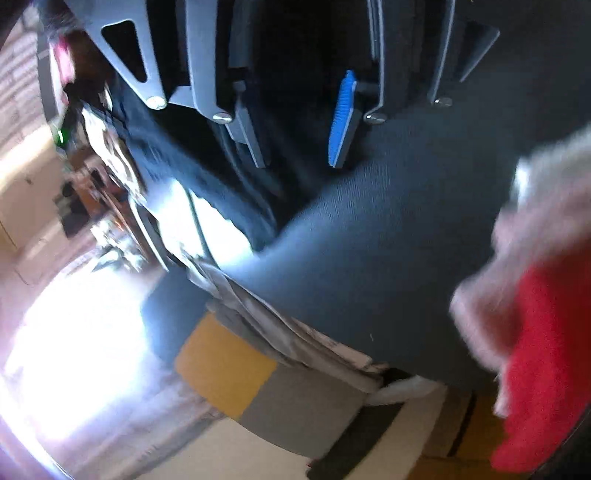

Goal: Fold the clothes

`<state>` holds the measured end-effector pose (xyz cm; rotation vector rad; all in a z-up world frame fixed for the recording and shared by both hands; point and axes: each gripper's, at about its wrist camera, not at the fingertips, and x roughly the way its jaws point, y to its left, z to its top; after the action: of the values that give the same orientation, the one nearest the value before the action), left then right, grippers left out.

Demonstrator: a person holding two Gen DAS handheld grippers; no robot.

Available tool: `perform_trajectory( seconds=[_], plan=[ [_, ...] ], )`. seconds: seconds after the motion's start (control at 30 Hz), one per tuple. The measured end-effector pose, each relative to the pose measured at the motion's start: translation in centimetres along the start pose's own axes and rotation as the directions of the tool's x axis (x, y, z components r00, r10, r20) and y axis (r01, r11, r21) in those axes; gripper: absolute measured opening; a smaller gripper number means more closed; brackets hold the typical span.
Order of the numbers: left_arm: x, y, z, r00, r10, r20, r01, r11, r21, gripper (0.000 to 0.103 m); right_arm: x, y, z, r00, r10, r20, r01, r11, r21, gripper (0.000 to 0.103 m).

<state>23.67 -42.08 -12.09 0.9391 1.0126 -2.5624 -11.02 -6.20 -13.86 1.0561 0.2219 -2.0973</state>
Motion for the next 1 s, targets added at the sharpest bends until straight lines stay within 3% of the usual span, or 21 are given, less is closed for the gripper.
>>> perform_trajectory(
  seconds=[0.13,0.23,0.37,0.5,0.7,0.8,0.83,0.87,0.9,0.93,1.0],
  plan=[
    [-0.8,-1.5,-4.1,0.997,-0.031,-0.074,0.039,0.993,0.109,0.045,-4.0,-0.6,-1.3,0.991,0.117,0.059,-0.121,0.990,0.073,0.086],
    [-0.5,-2.9,-5.8,0.995,-0.031,-0.091,0.046,0.983,0.176,0.047,-7.4,-1.5,-3.8,0.983,0.168,0.075,-0.177,0.975,0.135,0.086],
    [-0.1,-3.8,-6.6,0.997,0.008,-0.083,0.011,0.976,0.217,0.047,-11.0,-2.4,-7.3,0.984,0.171,0.049,-0.176,0.971,0.162,0.085],
    [0.4,-4.4,-6.4,0.996,0.049,-0.074,-0.031,0.973,0.229,0.047,-11.7,-1.9,-9.3,0.987,0.160,0.006,-0.159,0.979,0.130,0.073],
    [0.7,-4.7,-6.1,0.993,0.093,-0.076,-0.070,0.962,0.263,0.047,-9.9,-0.8,-7.7,0.988,0.145,0.045,-0.148,0.985,0.093,0.072],
    [1.2,-5.1,-5.9,0.989,0.120,-0.089,-0.088,0.950,0.301,0.047,-7.7,-0.3,-6.6,0.995,0.101,0.004,-0.102,0.993,0.060,0.072],
    [1.3,-5.2,-5.9,0.986,0.144,-0.087,-0.109,0.940,0.323,0.037,-6.9,-0.2,-6.5,0.996,0.089,-0.023,-0.088,0.995,0.052,0.068],
    [1.4,-5.3,-5.8,0.982,0.173,-0.081,-0.135,0.928,0.347,0.018,-6.4,0.1,-6.4,0.997,0.061,-0.043,-0.060,0.998,0.030,0.062],
    [1.3,-5.4,-5.6,0.983,0.162,-0.090,-0.120,0.928,0.354,0.010,-6.2,0.5,-6.4,0.998,0.024,-0.058,-0.024,1.000,-0.002,0.044],
    [1.1,-5.4,-5.3,0.985,0.137,-0.105,-0.092,0.931,0.354,0.009,-6.2,1.0,-6.3,0.998,-0.005,-0.070,0.003,0.999,-0.037,0.026],
    [0.1,-5.5,-4.7,0.988,0.095,-0.122,-0.041,0.922,0.385,0.008,-7.0,2.2,-6.2,0.994,-0.068,-0.083,0.057,0.990,-0.127,0.017]
  ],
)
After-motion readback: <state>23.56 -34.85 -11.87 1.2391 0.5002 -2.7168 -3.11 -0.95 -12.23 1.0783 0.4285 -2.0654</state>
